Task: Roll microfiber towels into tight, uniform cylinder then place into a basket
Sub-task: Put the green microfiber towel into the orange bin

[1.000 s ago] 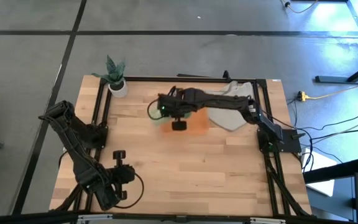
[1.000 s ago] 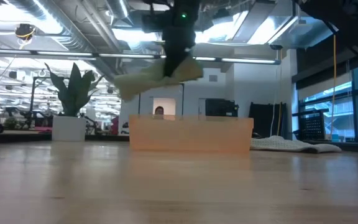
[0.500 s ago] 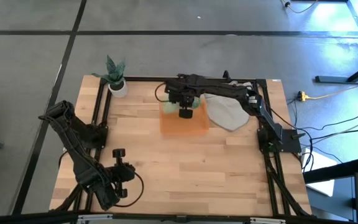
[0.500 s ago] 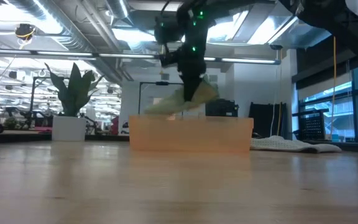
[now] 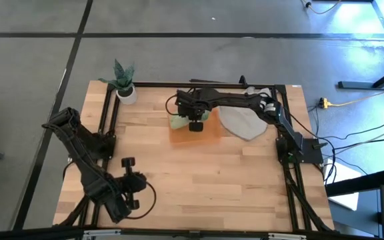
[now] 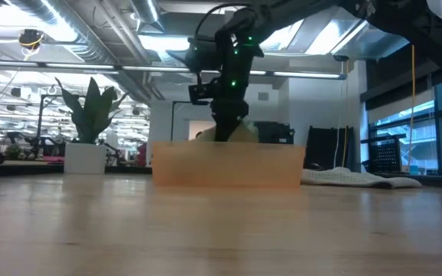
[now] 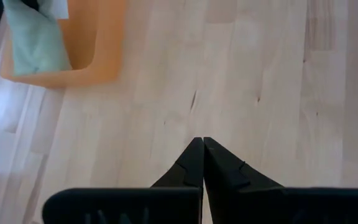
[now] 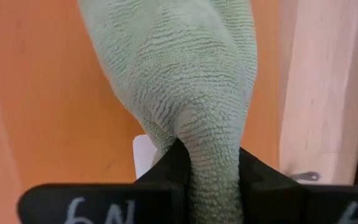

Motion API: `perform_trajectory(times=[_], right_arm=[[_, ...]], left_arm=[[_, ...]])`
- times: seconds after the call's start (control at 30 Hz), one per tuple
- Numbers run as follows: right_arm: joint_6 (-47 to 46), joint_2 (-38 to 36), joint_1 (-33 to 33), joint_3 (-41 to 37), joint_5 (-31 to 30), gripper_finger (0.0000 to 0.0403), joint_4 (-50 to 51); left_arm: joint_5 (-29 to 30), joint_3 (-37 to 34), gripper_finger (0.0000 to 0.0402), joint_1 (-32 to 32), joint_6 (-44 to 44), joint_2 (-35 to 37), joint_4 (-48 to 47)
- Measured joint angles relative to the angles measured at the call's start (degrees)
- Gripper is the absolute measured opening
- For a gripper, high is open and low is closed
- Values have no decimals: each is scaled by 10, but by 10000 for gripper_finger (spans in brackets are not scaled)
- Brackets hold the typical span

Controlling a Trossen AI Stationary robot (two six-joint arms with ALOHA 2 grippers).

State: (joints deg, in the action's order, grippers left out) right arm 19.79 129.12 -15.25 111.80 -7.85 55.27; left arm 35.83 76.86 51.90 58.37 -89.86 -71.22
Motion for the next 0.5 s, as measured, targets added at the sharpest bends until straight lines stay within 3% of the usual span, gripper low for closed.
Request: perform_trajectory(times=[0.5], right_arm=[[1,0,-12,-64,-1,71,-55]], left_arm=[[0,0,0,-21,0,0,0]])
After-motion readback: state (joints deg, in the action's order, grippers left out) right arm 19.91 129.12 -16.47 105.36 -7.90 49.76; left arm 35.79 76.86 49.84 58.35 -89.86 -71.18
